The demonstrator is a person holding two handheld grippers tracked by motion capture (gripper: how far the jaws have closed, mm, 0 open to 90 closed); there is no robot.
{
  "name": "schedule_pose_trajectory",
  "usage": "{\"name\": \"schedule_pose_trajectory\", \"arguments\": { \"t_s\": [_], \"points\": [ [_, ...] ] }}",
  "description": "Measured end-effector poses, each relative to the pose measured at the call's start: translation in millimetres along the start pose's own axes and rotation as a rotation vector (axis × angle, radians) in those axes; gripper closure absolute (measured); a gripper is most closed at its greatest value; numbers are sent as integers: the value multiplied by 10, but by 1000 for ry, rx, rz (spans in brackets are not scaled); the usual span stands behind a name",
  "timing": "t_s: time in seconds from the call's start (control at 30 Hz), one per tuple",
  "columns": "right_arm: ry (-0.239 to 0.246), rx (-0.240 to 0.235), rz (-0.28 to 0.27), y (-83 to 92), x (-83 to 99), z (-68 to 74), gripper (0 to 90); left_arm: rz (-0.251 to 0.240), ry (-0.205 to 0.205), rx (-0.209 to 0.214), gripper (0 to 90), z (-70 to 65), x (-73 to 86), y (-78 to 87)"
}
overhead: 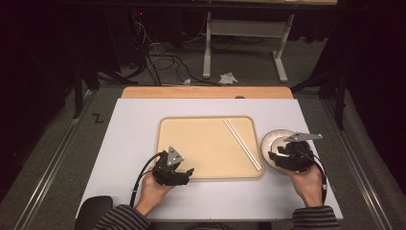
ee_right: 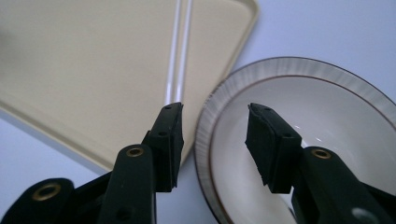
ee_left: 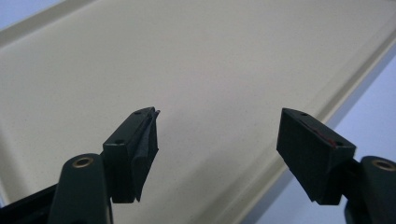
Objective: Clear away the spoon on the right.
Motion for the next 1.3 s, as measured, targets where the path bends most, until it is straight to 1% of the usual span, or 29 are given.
{"name": "schedule_pose_trajectory", "arguments": {
  "t_s": [0.1,0.13,0.17,0.23,0.27,0.3,0.37,0.43,0.53,0.63,0.7,0.73,0.8,0.87,0.93,1.07,1.1,1.13,1.23,1.3],
  "points": [
    [-4,10,-6,104,45,-45,576,3,5,2,294,-7,1,9],
    [-16,17,4,148,62,-64,577,4,4,2,294,-11,6,9],
    [-21,24,-4,180,70,-88,579,7,1,1,294,-13,12,9],
    [-47,6,-11,246,75,-112,579,9,-4,-1,294,-15,19,10],
    [-55,8,-16,281,70,-136,579,6,-5,-3,294,-15,19,8],
    [-60,17,-16,321,68,-161,579,7,-9,-5,294,-13,20,7],
    [-71,33,-19,412,73,-222,583,6,-1,-4,293,-14,17,1],
    [-86,48,-30,463,84,-281,583,7,3,-7,293,-8,21,-10],
    [-120,76,-14,533,134,-400,583,11,-3,-6,292,-12,28,-9],
    [-136,101,10,560,190,-492,579,3,4,-6,292,-15,20,-7],
    [-147,124,22,565,232,-562,577,3,1,-9,293,-7,18,-8],
    [-147,130,30,569,247,-581,577,6,-7,-11,293,-2,22,-8],
    [-150,152,43,575,283,-632,577,-3,-7,-13,293,-7,15,-11],
    [-154,159,51,585,307,-666,578,-6,-19,-19,292,-6,9,-8],
    [-157,160,59,589,326,-687,580,-10,-18,-24,288,-3,5,-8],
    [-174,156,80,569,371,-746,608,-2,-23,-30,287,8,25,-25],
    [-178,158,91,558,385,-758,623,-4,-19,-28,287,3,26,-31],
    [-178,158,100,549,396,-766,634,1,-26,-28,287,3,35,-31],
    [-188,156,128,520,435,-792,675,2,-31,-26,287,1,35,-20],
    [-191,158,142,517,455,-809,678,-1,-31,-29,287,8,25,-13]
  ]
}}
Point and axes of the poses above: each handheld gripper's, and its own axes: y roughly backward along the jaws, x roughly out of its underside, z roughly to its left, the point moved 8 cm from there along -y, roughly forward along the jaws, and after that the axes turned 3 degrees about -z, right-handed, at the moved point
